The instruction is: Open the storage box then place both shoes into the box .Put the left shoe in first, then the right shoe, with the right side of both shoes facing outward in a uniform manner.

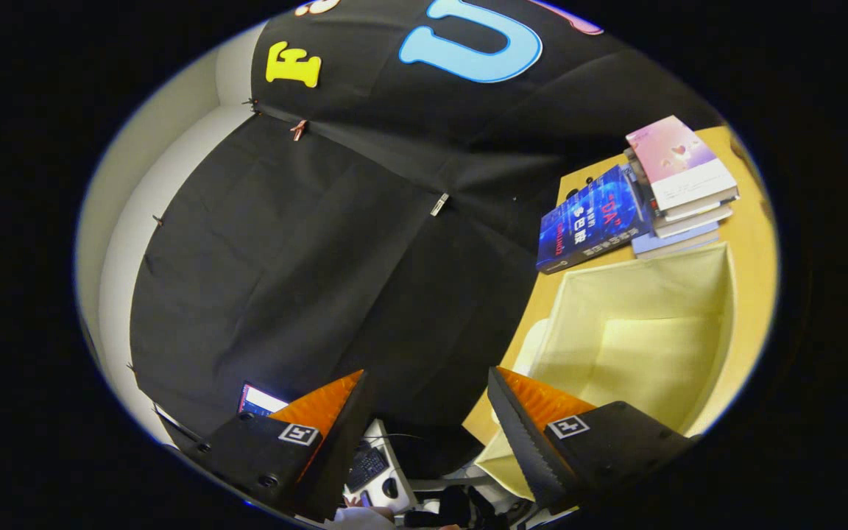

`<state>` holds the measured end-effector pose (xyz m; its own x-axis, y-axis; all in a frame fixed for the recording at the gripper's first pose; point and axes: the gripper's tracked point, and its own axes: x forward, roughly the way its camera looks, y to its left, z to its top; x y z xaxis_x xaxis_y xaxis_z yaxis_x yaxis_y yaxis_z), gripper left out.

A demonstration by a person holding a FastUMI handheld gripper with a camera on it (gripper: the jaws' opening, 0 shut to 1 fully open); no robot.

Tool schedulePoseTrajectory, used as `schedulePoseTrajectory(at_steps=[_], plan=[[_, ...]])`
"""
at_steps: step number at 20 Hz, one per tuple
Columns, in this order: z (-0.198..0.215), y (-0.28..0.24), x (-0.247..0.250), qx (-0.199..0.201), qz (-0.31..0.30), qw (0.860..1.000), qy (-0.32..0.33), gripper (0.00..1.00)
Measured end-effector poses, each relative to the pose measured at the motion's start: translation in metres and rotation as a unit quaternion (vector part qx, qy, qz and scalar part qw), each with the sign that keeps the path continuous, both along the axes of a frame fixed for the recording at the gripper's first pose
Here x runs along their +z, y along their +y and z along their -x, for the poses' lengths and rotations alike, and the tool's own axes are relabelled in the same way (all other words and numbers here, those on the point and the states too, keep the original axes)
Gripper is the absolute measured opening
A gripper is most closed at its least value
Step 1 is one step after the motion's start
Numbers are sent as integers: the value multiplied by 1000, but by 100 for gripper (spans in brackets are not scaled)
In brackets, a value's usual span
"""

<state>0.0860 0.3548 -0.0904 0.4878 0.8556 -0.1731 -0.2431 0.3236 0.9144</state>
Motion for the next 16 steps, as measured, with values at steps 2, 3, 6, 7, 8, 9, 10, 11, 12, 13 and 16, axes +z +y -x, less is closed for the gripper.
schedulePoseTrajectory(at_steps=[2, 3, 6, 7, 8, 9, 10, 11, 12, 13, 16], plan=[[6, -25, -4, -12, 22, 1000, -3, 96], [9, -39, -8, -20, 35, 999, -6, 96], [26, -81, -20, -45, 84, 995, -23, 96], [32, -96, -26, -53, 106, 993, -27, 96], [39, -109, -33, -59, 129, 989, -30, 96], [46, -124, -41, -64, 151, 986, -31, 97], [54, -138, -48, -67, 171, 983, -29, 96], [61, -152, -57, -71, 190, 979, -24, 96], [66, -167, -66, -76, 208, 975, -18, 96], [71, -183, -77, -86, 229, 970, -8, 97], [81, -236, -121, -119, 300, 946, 25, 97]])
